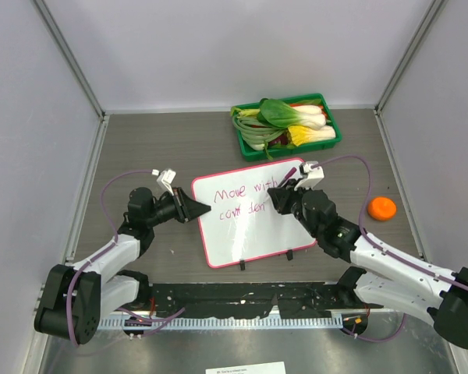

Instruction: Write a sentence on the whiteboard

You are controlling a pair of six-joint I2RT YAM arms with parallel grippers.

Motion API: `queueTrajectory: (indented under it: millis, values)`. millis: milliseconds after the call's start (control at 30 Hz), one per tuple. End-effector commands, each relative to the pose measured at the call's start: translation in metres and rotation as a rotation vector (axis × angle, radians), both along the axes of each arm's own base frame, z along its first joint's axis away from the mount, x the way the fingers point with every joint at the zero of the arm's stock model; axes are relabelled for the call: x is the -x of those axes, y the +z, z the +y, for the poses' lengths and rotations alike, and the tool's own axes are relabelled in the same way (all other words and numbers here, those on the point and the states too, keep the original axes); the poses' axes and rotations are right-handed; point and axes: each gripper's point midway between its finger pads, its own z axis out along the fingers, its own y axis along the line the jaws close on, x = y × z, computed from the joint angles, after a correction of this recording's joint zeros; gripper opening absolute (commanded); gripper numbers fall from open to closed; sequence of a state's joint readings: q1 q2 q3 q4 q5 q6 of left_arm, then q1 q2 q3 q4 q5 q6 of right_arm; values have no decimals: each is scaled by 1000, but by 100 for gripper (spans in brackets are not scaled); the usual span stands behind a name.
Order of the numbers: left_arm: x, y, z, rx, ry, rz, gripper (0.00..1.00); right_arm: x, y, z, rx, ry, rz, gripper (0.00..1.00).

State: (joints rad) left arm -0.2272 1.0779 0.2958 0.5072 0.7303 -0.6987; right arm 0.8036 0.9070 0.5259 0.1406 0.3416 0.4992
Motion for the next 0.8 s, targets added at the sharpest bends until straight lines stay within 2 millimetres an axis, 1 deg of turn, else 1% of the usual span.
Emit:
queueTrajectory:
  millis: [0, 333, 667, 767]
  values:
    - [-10, -22, 13, -105, 70, -36, 0, -11, 35, -3, -58, -40, -71, 1]
    - [-10, -22, 13, -106, 70, -38, 0, -13, 17, -13, -13, -81, -48, 1]
    - [-11, -22, 13, -105, 70, -37, 0, -12, 12, -16, 6, -77, -41, 1]
    - [-10, -23, 13, -104, 67, -33, 0, -11, 7, -17, 14, -77, -33, 1]
